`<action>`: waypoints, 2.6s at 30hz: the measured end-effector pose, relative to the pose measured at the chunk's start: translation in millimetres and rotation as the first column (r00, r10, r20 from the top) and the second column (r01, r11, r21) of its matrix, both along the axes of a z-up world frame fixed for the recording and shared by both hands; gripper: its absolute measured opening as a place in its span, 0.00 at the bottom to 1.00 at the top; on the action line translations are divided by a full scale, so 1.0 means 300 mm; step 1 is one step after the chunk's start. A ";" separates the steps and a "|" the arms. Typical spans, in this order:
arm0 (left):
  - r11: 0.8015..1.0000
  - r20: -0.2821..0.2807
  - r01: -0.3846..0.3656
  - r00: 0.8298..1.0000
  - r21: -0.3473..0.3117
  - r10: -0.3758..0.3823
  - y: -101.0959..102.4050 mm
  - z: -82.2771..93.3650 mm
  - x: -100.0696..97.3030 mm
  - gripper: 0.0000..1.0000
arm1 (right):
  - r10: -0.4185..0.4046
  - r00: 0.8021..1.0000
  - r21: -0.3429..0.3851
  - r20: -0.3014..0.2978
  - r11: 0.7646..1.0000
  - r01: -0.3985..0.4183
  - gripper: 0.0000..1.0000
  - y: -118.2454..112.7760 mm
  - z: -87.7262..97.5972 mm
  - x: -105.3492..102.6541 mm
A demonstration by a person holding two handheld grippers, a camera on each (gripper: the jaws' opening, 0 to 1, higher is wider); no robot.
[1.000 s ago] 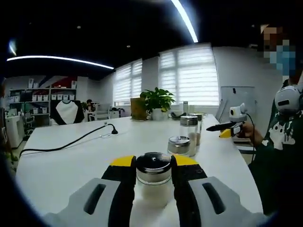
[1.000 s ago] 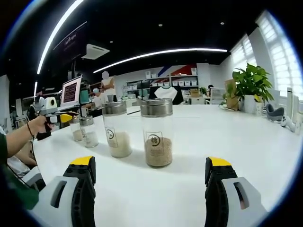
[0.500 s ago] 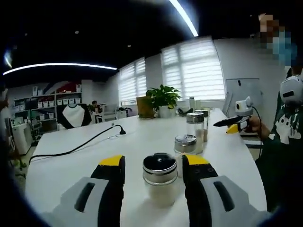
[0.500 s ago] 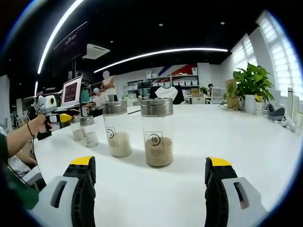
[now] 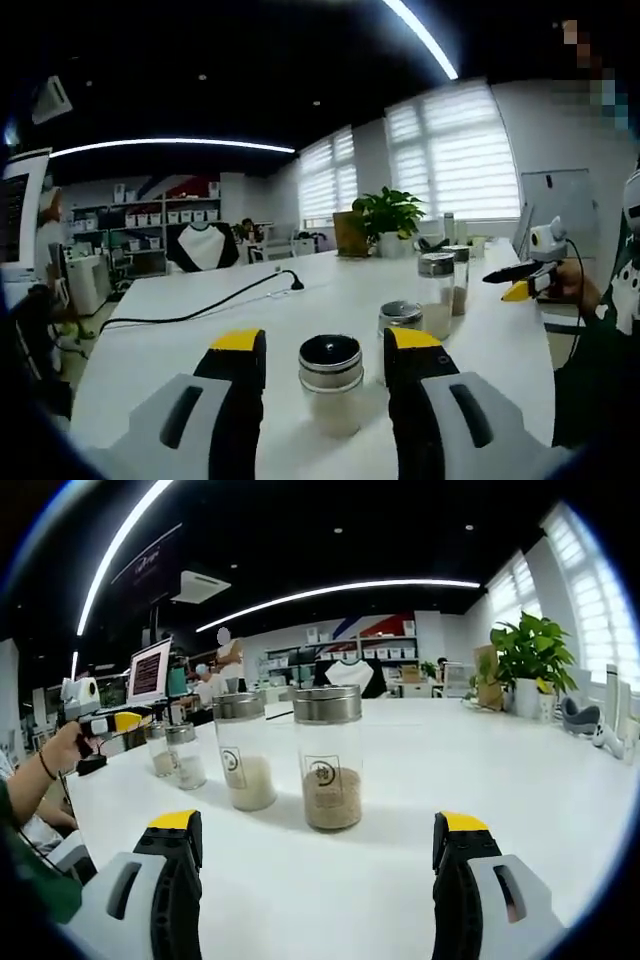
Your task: Rotate the seasoning bottle until the label or dispensing opening points toward the visible target arrow and the bottle remains upright within the marked orientation range
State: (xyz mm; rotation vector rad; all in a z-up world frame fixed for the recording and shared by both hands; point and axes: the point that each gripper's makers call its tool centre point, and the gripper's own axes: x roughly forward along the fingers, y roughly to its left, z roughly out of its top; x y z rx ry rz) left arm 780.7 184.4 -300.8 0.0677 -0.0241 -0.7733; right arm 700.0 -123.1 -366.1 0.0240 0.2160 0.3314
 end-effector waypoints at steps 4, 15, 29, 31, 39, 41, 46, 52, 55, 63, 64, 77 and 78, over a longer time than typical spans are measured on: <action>0.991 -0.073 -0.116 0.991 -0.060 0.112 0.018 -0.010 0.006 0.52 | -0.002 1.000 0.002 0.003 1.000 0.002 0.98 0.000 0.003 -0.003; 0.971 -0.120 -0.233 0.967 -0.053 0.226 0.020 -0.052 -0.018 0.51 | 0.023 1.000 0.003 0.022 1.000 -0.023 0.99 0.016 0.015 -0.008; 0.880 -0.022 -0.474 0.880 0.023 0.474 0.015 -0.060 0.019 0.51 | 0.017 1.000 0.001 0.004 1.000 -0.017 0.99 0.012 -0.002 0.001; 0.891 -0.027 -0.453 0.891 -0.028 0.453 -0.020 -0.057 0.011 0.51 | 0.019 1.000 0.000 0.000 1.000 -0.019 0.99 0.014 -0.004 0.000; 0.836 -0.055 -0.540 0.842 -0.097 0.537 -0.010 -0.072 0.015 0.51 | 0.013 1.000 -0.001 0.011 1.000 -0.013 0.99 0.005 0.011 -0.003; 0.833 -0.084 -0.540 0.842 -0.117 0.534 -0.013 -0.077 0.021 0.49 | 0.012 1.000 0.000 0.011 1.000 -0.012 0.99 0.003 0.010 -0.001; 0.838 -0.090 -0.535 0.845 -0.108 0.527 -0.023 -0.084 0.035 0.39 | 0.014 1.000 -0.012 0.013 1.000 -0.014 0.99 0.006 0.016 0.001; 0.847 -0.067 -0.523 0.852 -0.091 0.519 -0.035 -0.080 0.049 0.33 | 0.018 1.000 -0.012 0.021 1.000 -0.017 0.99 0.009 0.026 -0.001; 0.849 -0.065 -0.519 0.855 -0.096 0.515 -0.033 -0.081 0.049 0.32 | 0.018 1.000 -0.008 0.022 1.000 -0.018 0.99 0.009 0.027 -0.001; 0.857 -0.056 -0.507 0.862 -0.092 0.504 -0.028 -0.081 0.050 0.32 | 0.021 1.000 -0.004 0.018 1.000 -0.021 0.98 0.009 0.023 0.002; 0.859 -0.054 -0.503 0.864 -0.094 0.500 -0.027 -0.082 0.050 0.32 | 0.021 1.000 -0.003 0.018 1.000 -0.021 0.98 0.008 0.023 0.003; 0.887 -0.040 -0.453 0.891 -0.088 0.451 -0.026 -0.082 0.049 0.32 | 0.033 0.999 0.004 0.014 0.999 -0.033 0.98 0.018 0.019 0.003; 0.891 -0.039 -0.446 0.895 -0.088 0.444 -0.024 -0.082 0.050 0.32 | 0.034 0.999 0.004 0.013 0.999 -0.034 0.98 0.018 0.018 0.003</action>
